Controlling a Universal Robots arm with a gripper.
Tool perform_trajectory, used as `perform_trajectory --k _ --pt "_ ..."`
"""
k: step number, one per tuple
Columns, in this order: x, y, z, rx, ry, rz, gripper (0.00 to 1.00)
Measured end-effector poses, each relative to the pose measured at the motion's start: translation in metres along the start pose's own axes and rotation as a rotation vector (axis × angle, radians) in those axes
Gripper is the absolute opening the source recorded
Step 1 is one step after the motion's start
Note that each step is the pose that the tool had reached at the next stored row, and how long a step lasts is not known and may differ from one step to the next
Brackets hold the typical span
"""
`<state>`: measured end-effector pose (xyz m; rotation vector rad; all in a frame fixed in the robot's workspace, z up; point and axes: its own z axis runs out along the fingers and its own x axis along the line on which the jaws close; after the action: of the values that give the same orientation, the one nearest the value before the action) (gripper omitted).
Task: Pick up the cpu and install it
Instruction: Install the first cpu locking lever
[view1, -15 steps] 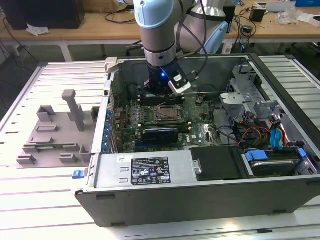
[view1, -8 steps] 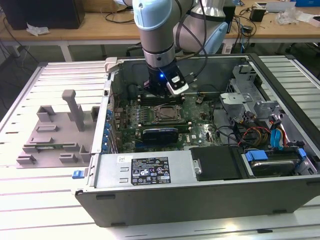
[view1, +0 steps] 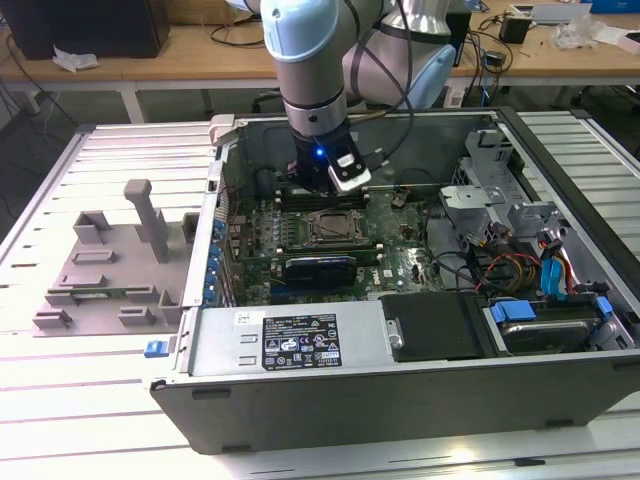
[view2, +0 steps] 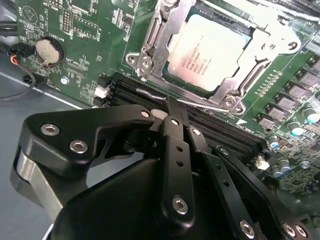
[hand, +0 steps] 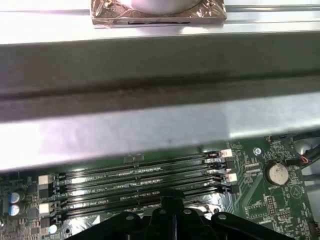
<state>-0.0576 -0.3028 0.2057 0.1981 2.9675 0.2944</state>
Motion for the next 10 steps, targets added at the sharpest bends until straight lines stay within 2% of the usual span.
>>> perform_trajectory --k 1,4,5,10 --pt "0.0005 0.0004 0.0005 0.0008 -0.0011 0.004 0.11" --pt "0.001 -0.0002 0.0029 0.025 -0.0088 0.026 0.11" --pt "0.0012 -0.0003 0.0035 0.0296 -0.0111 0.035 0.11" --pt "0.0015 0.0001 0.0048 0.0351 -0.0168 0.062 0.11"
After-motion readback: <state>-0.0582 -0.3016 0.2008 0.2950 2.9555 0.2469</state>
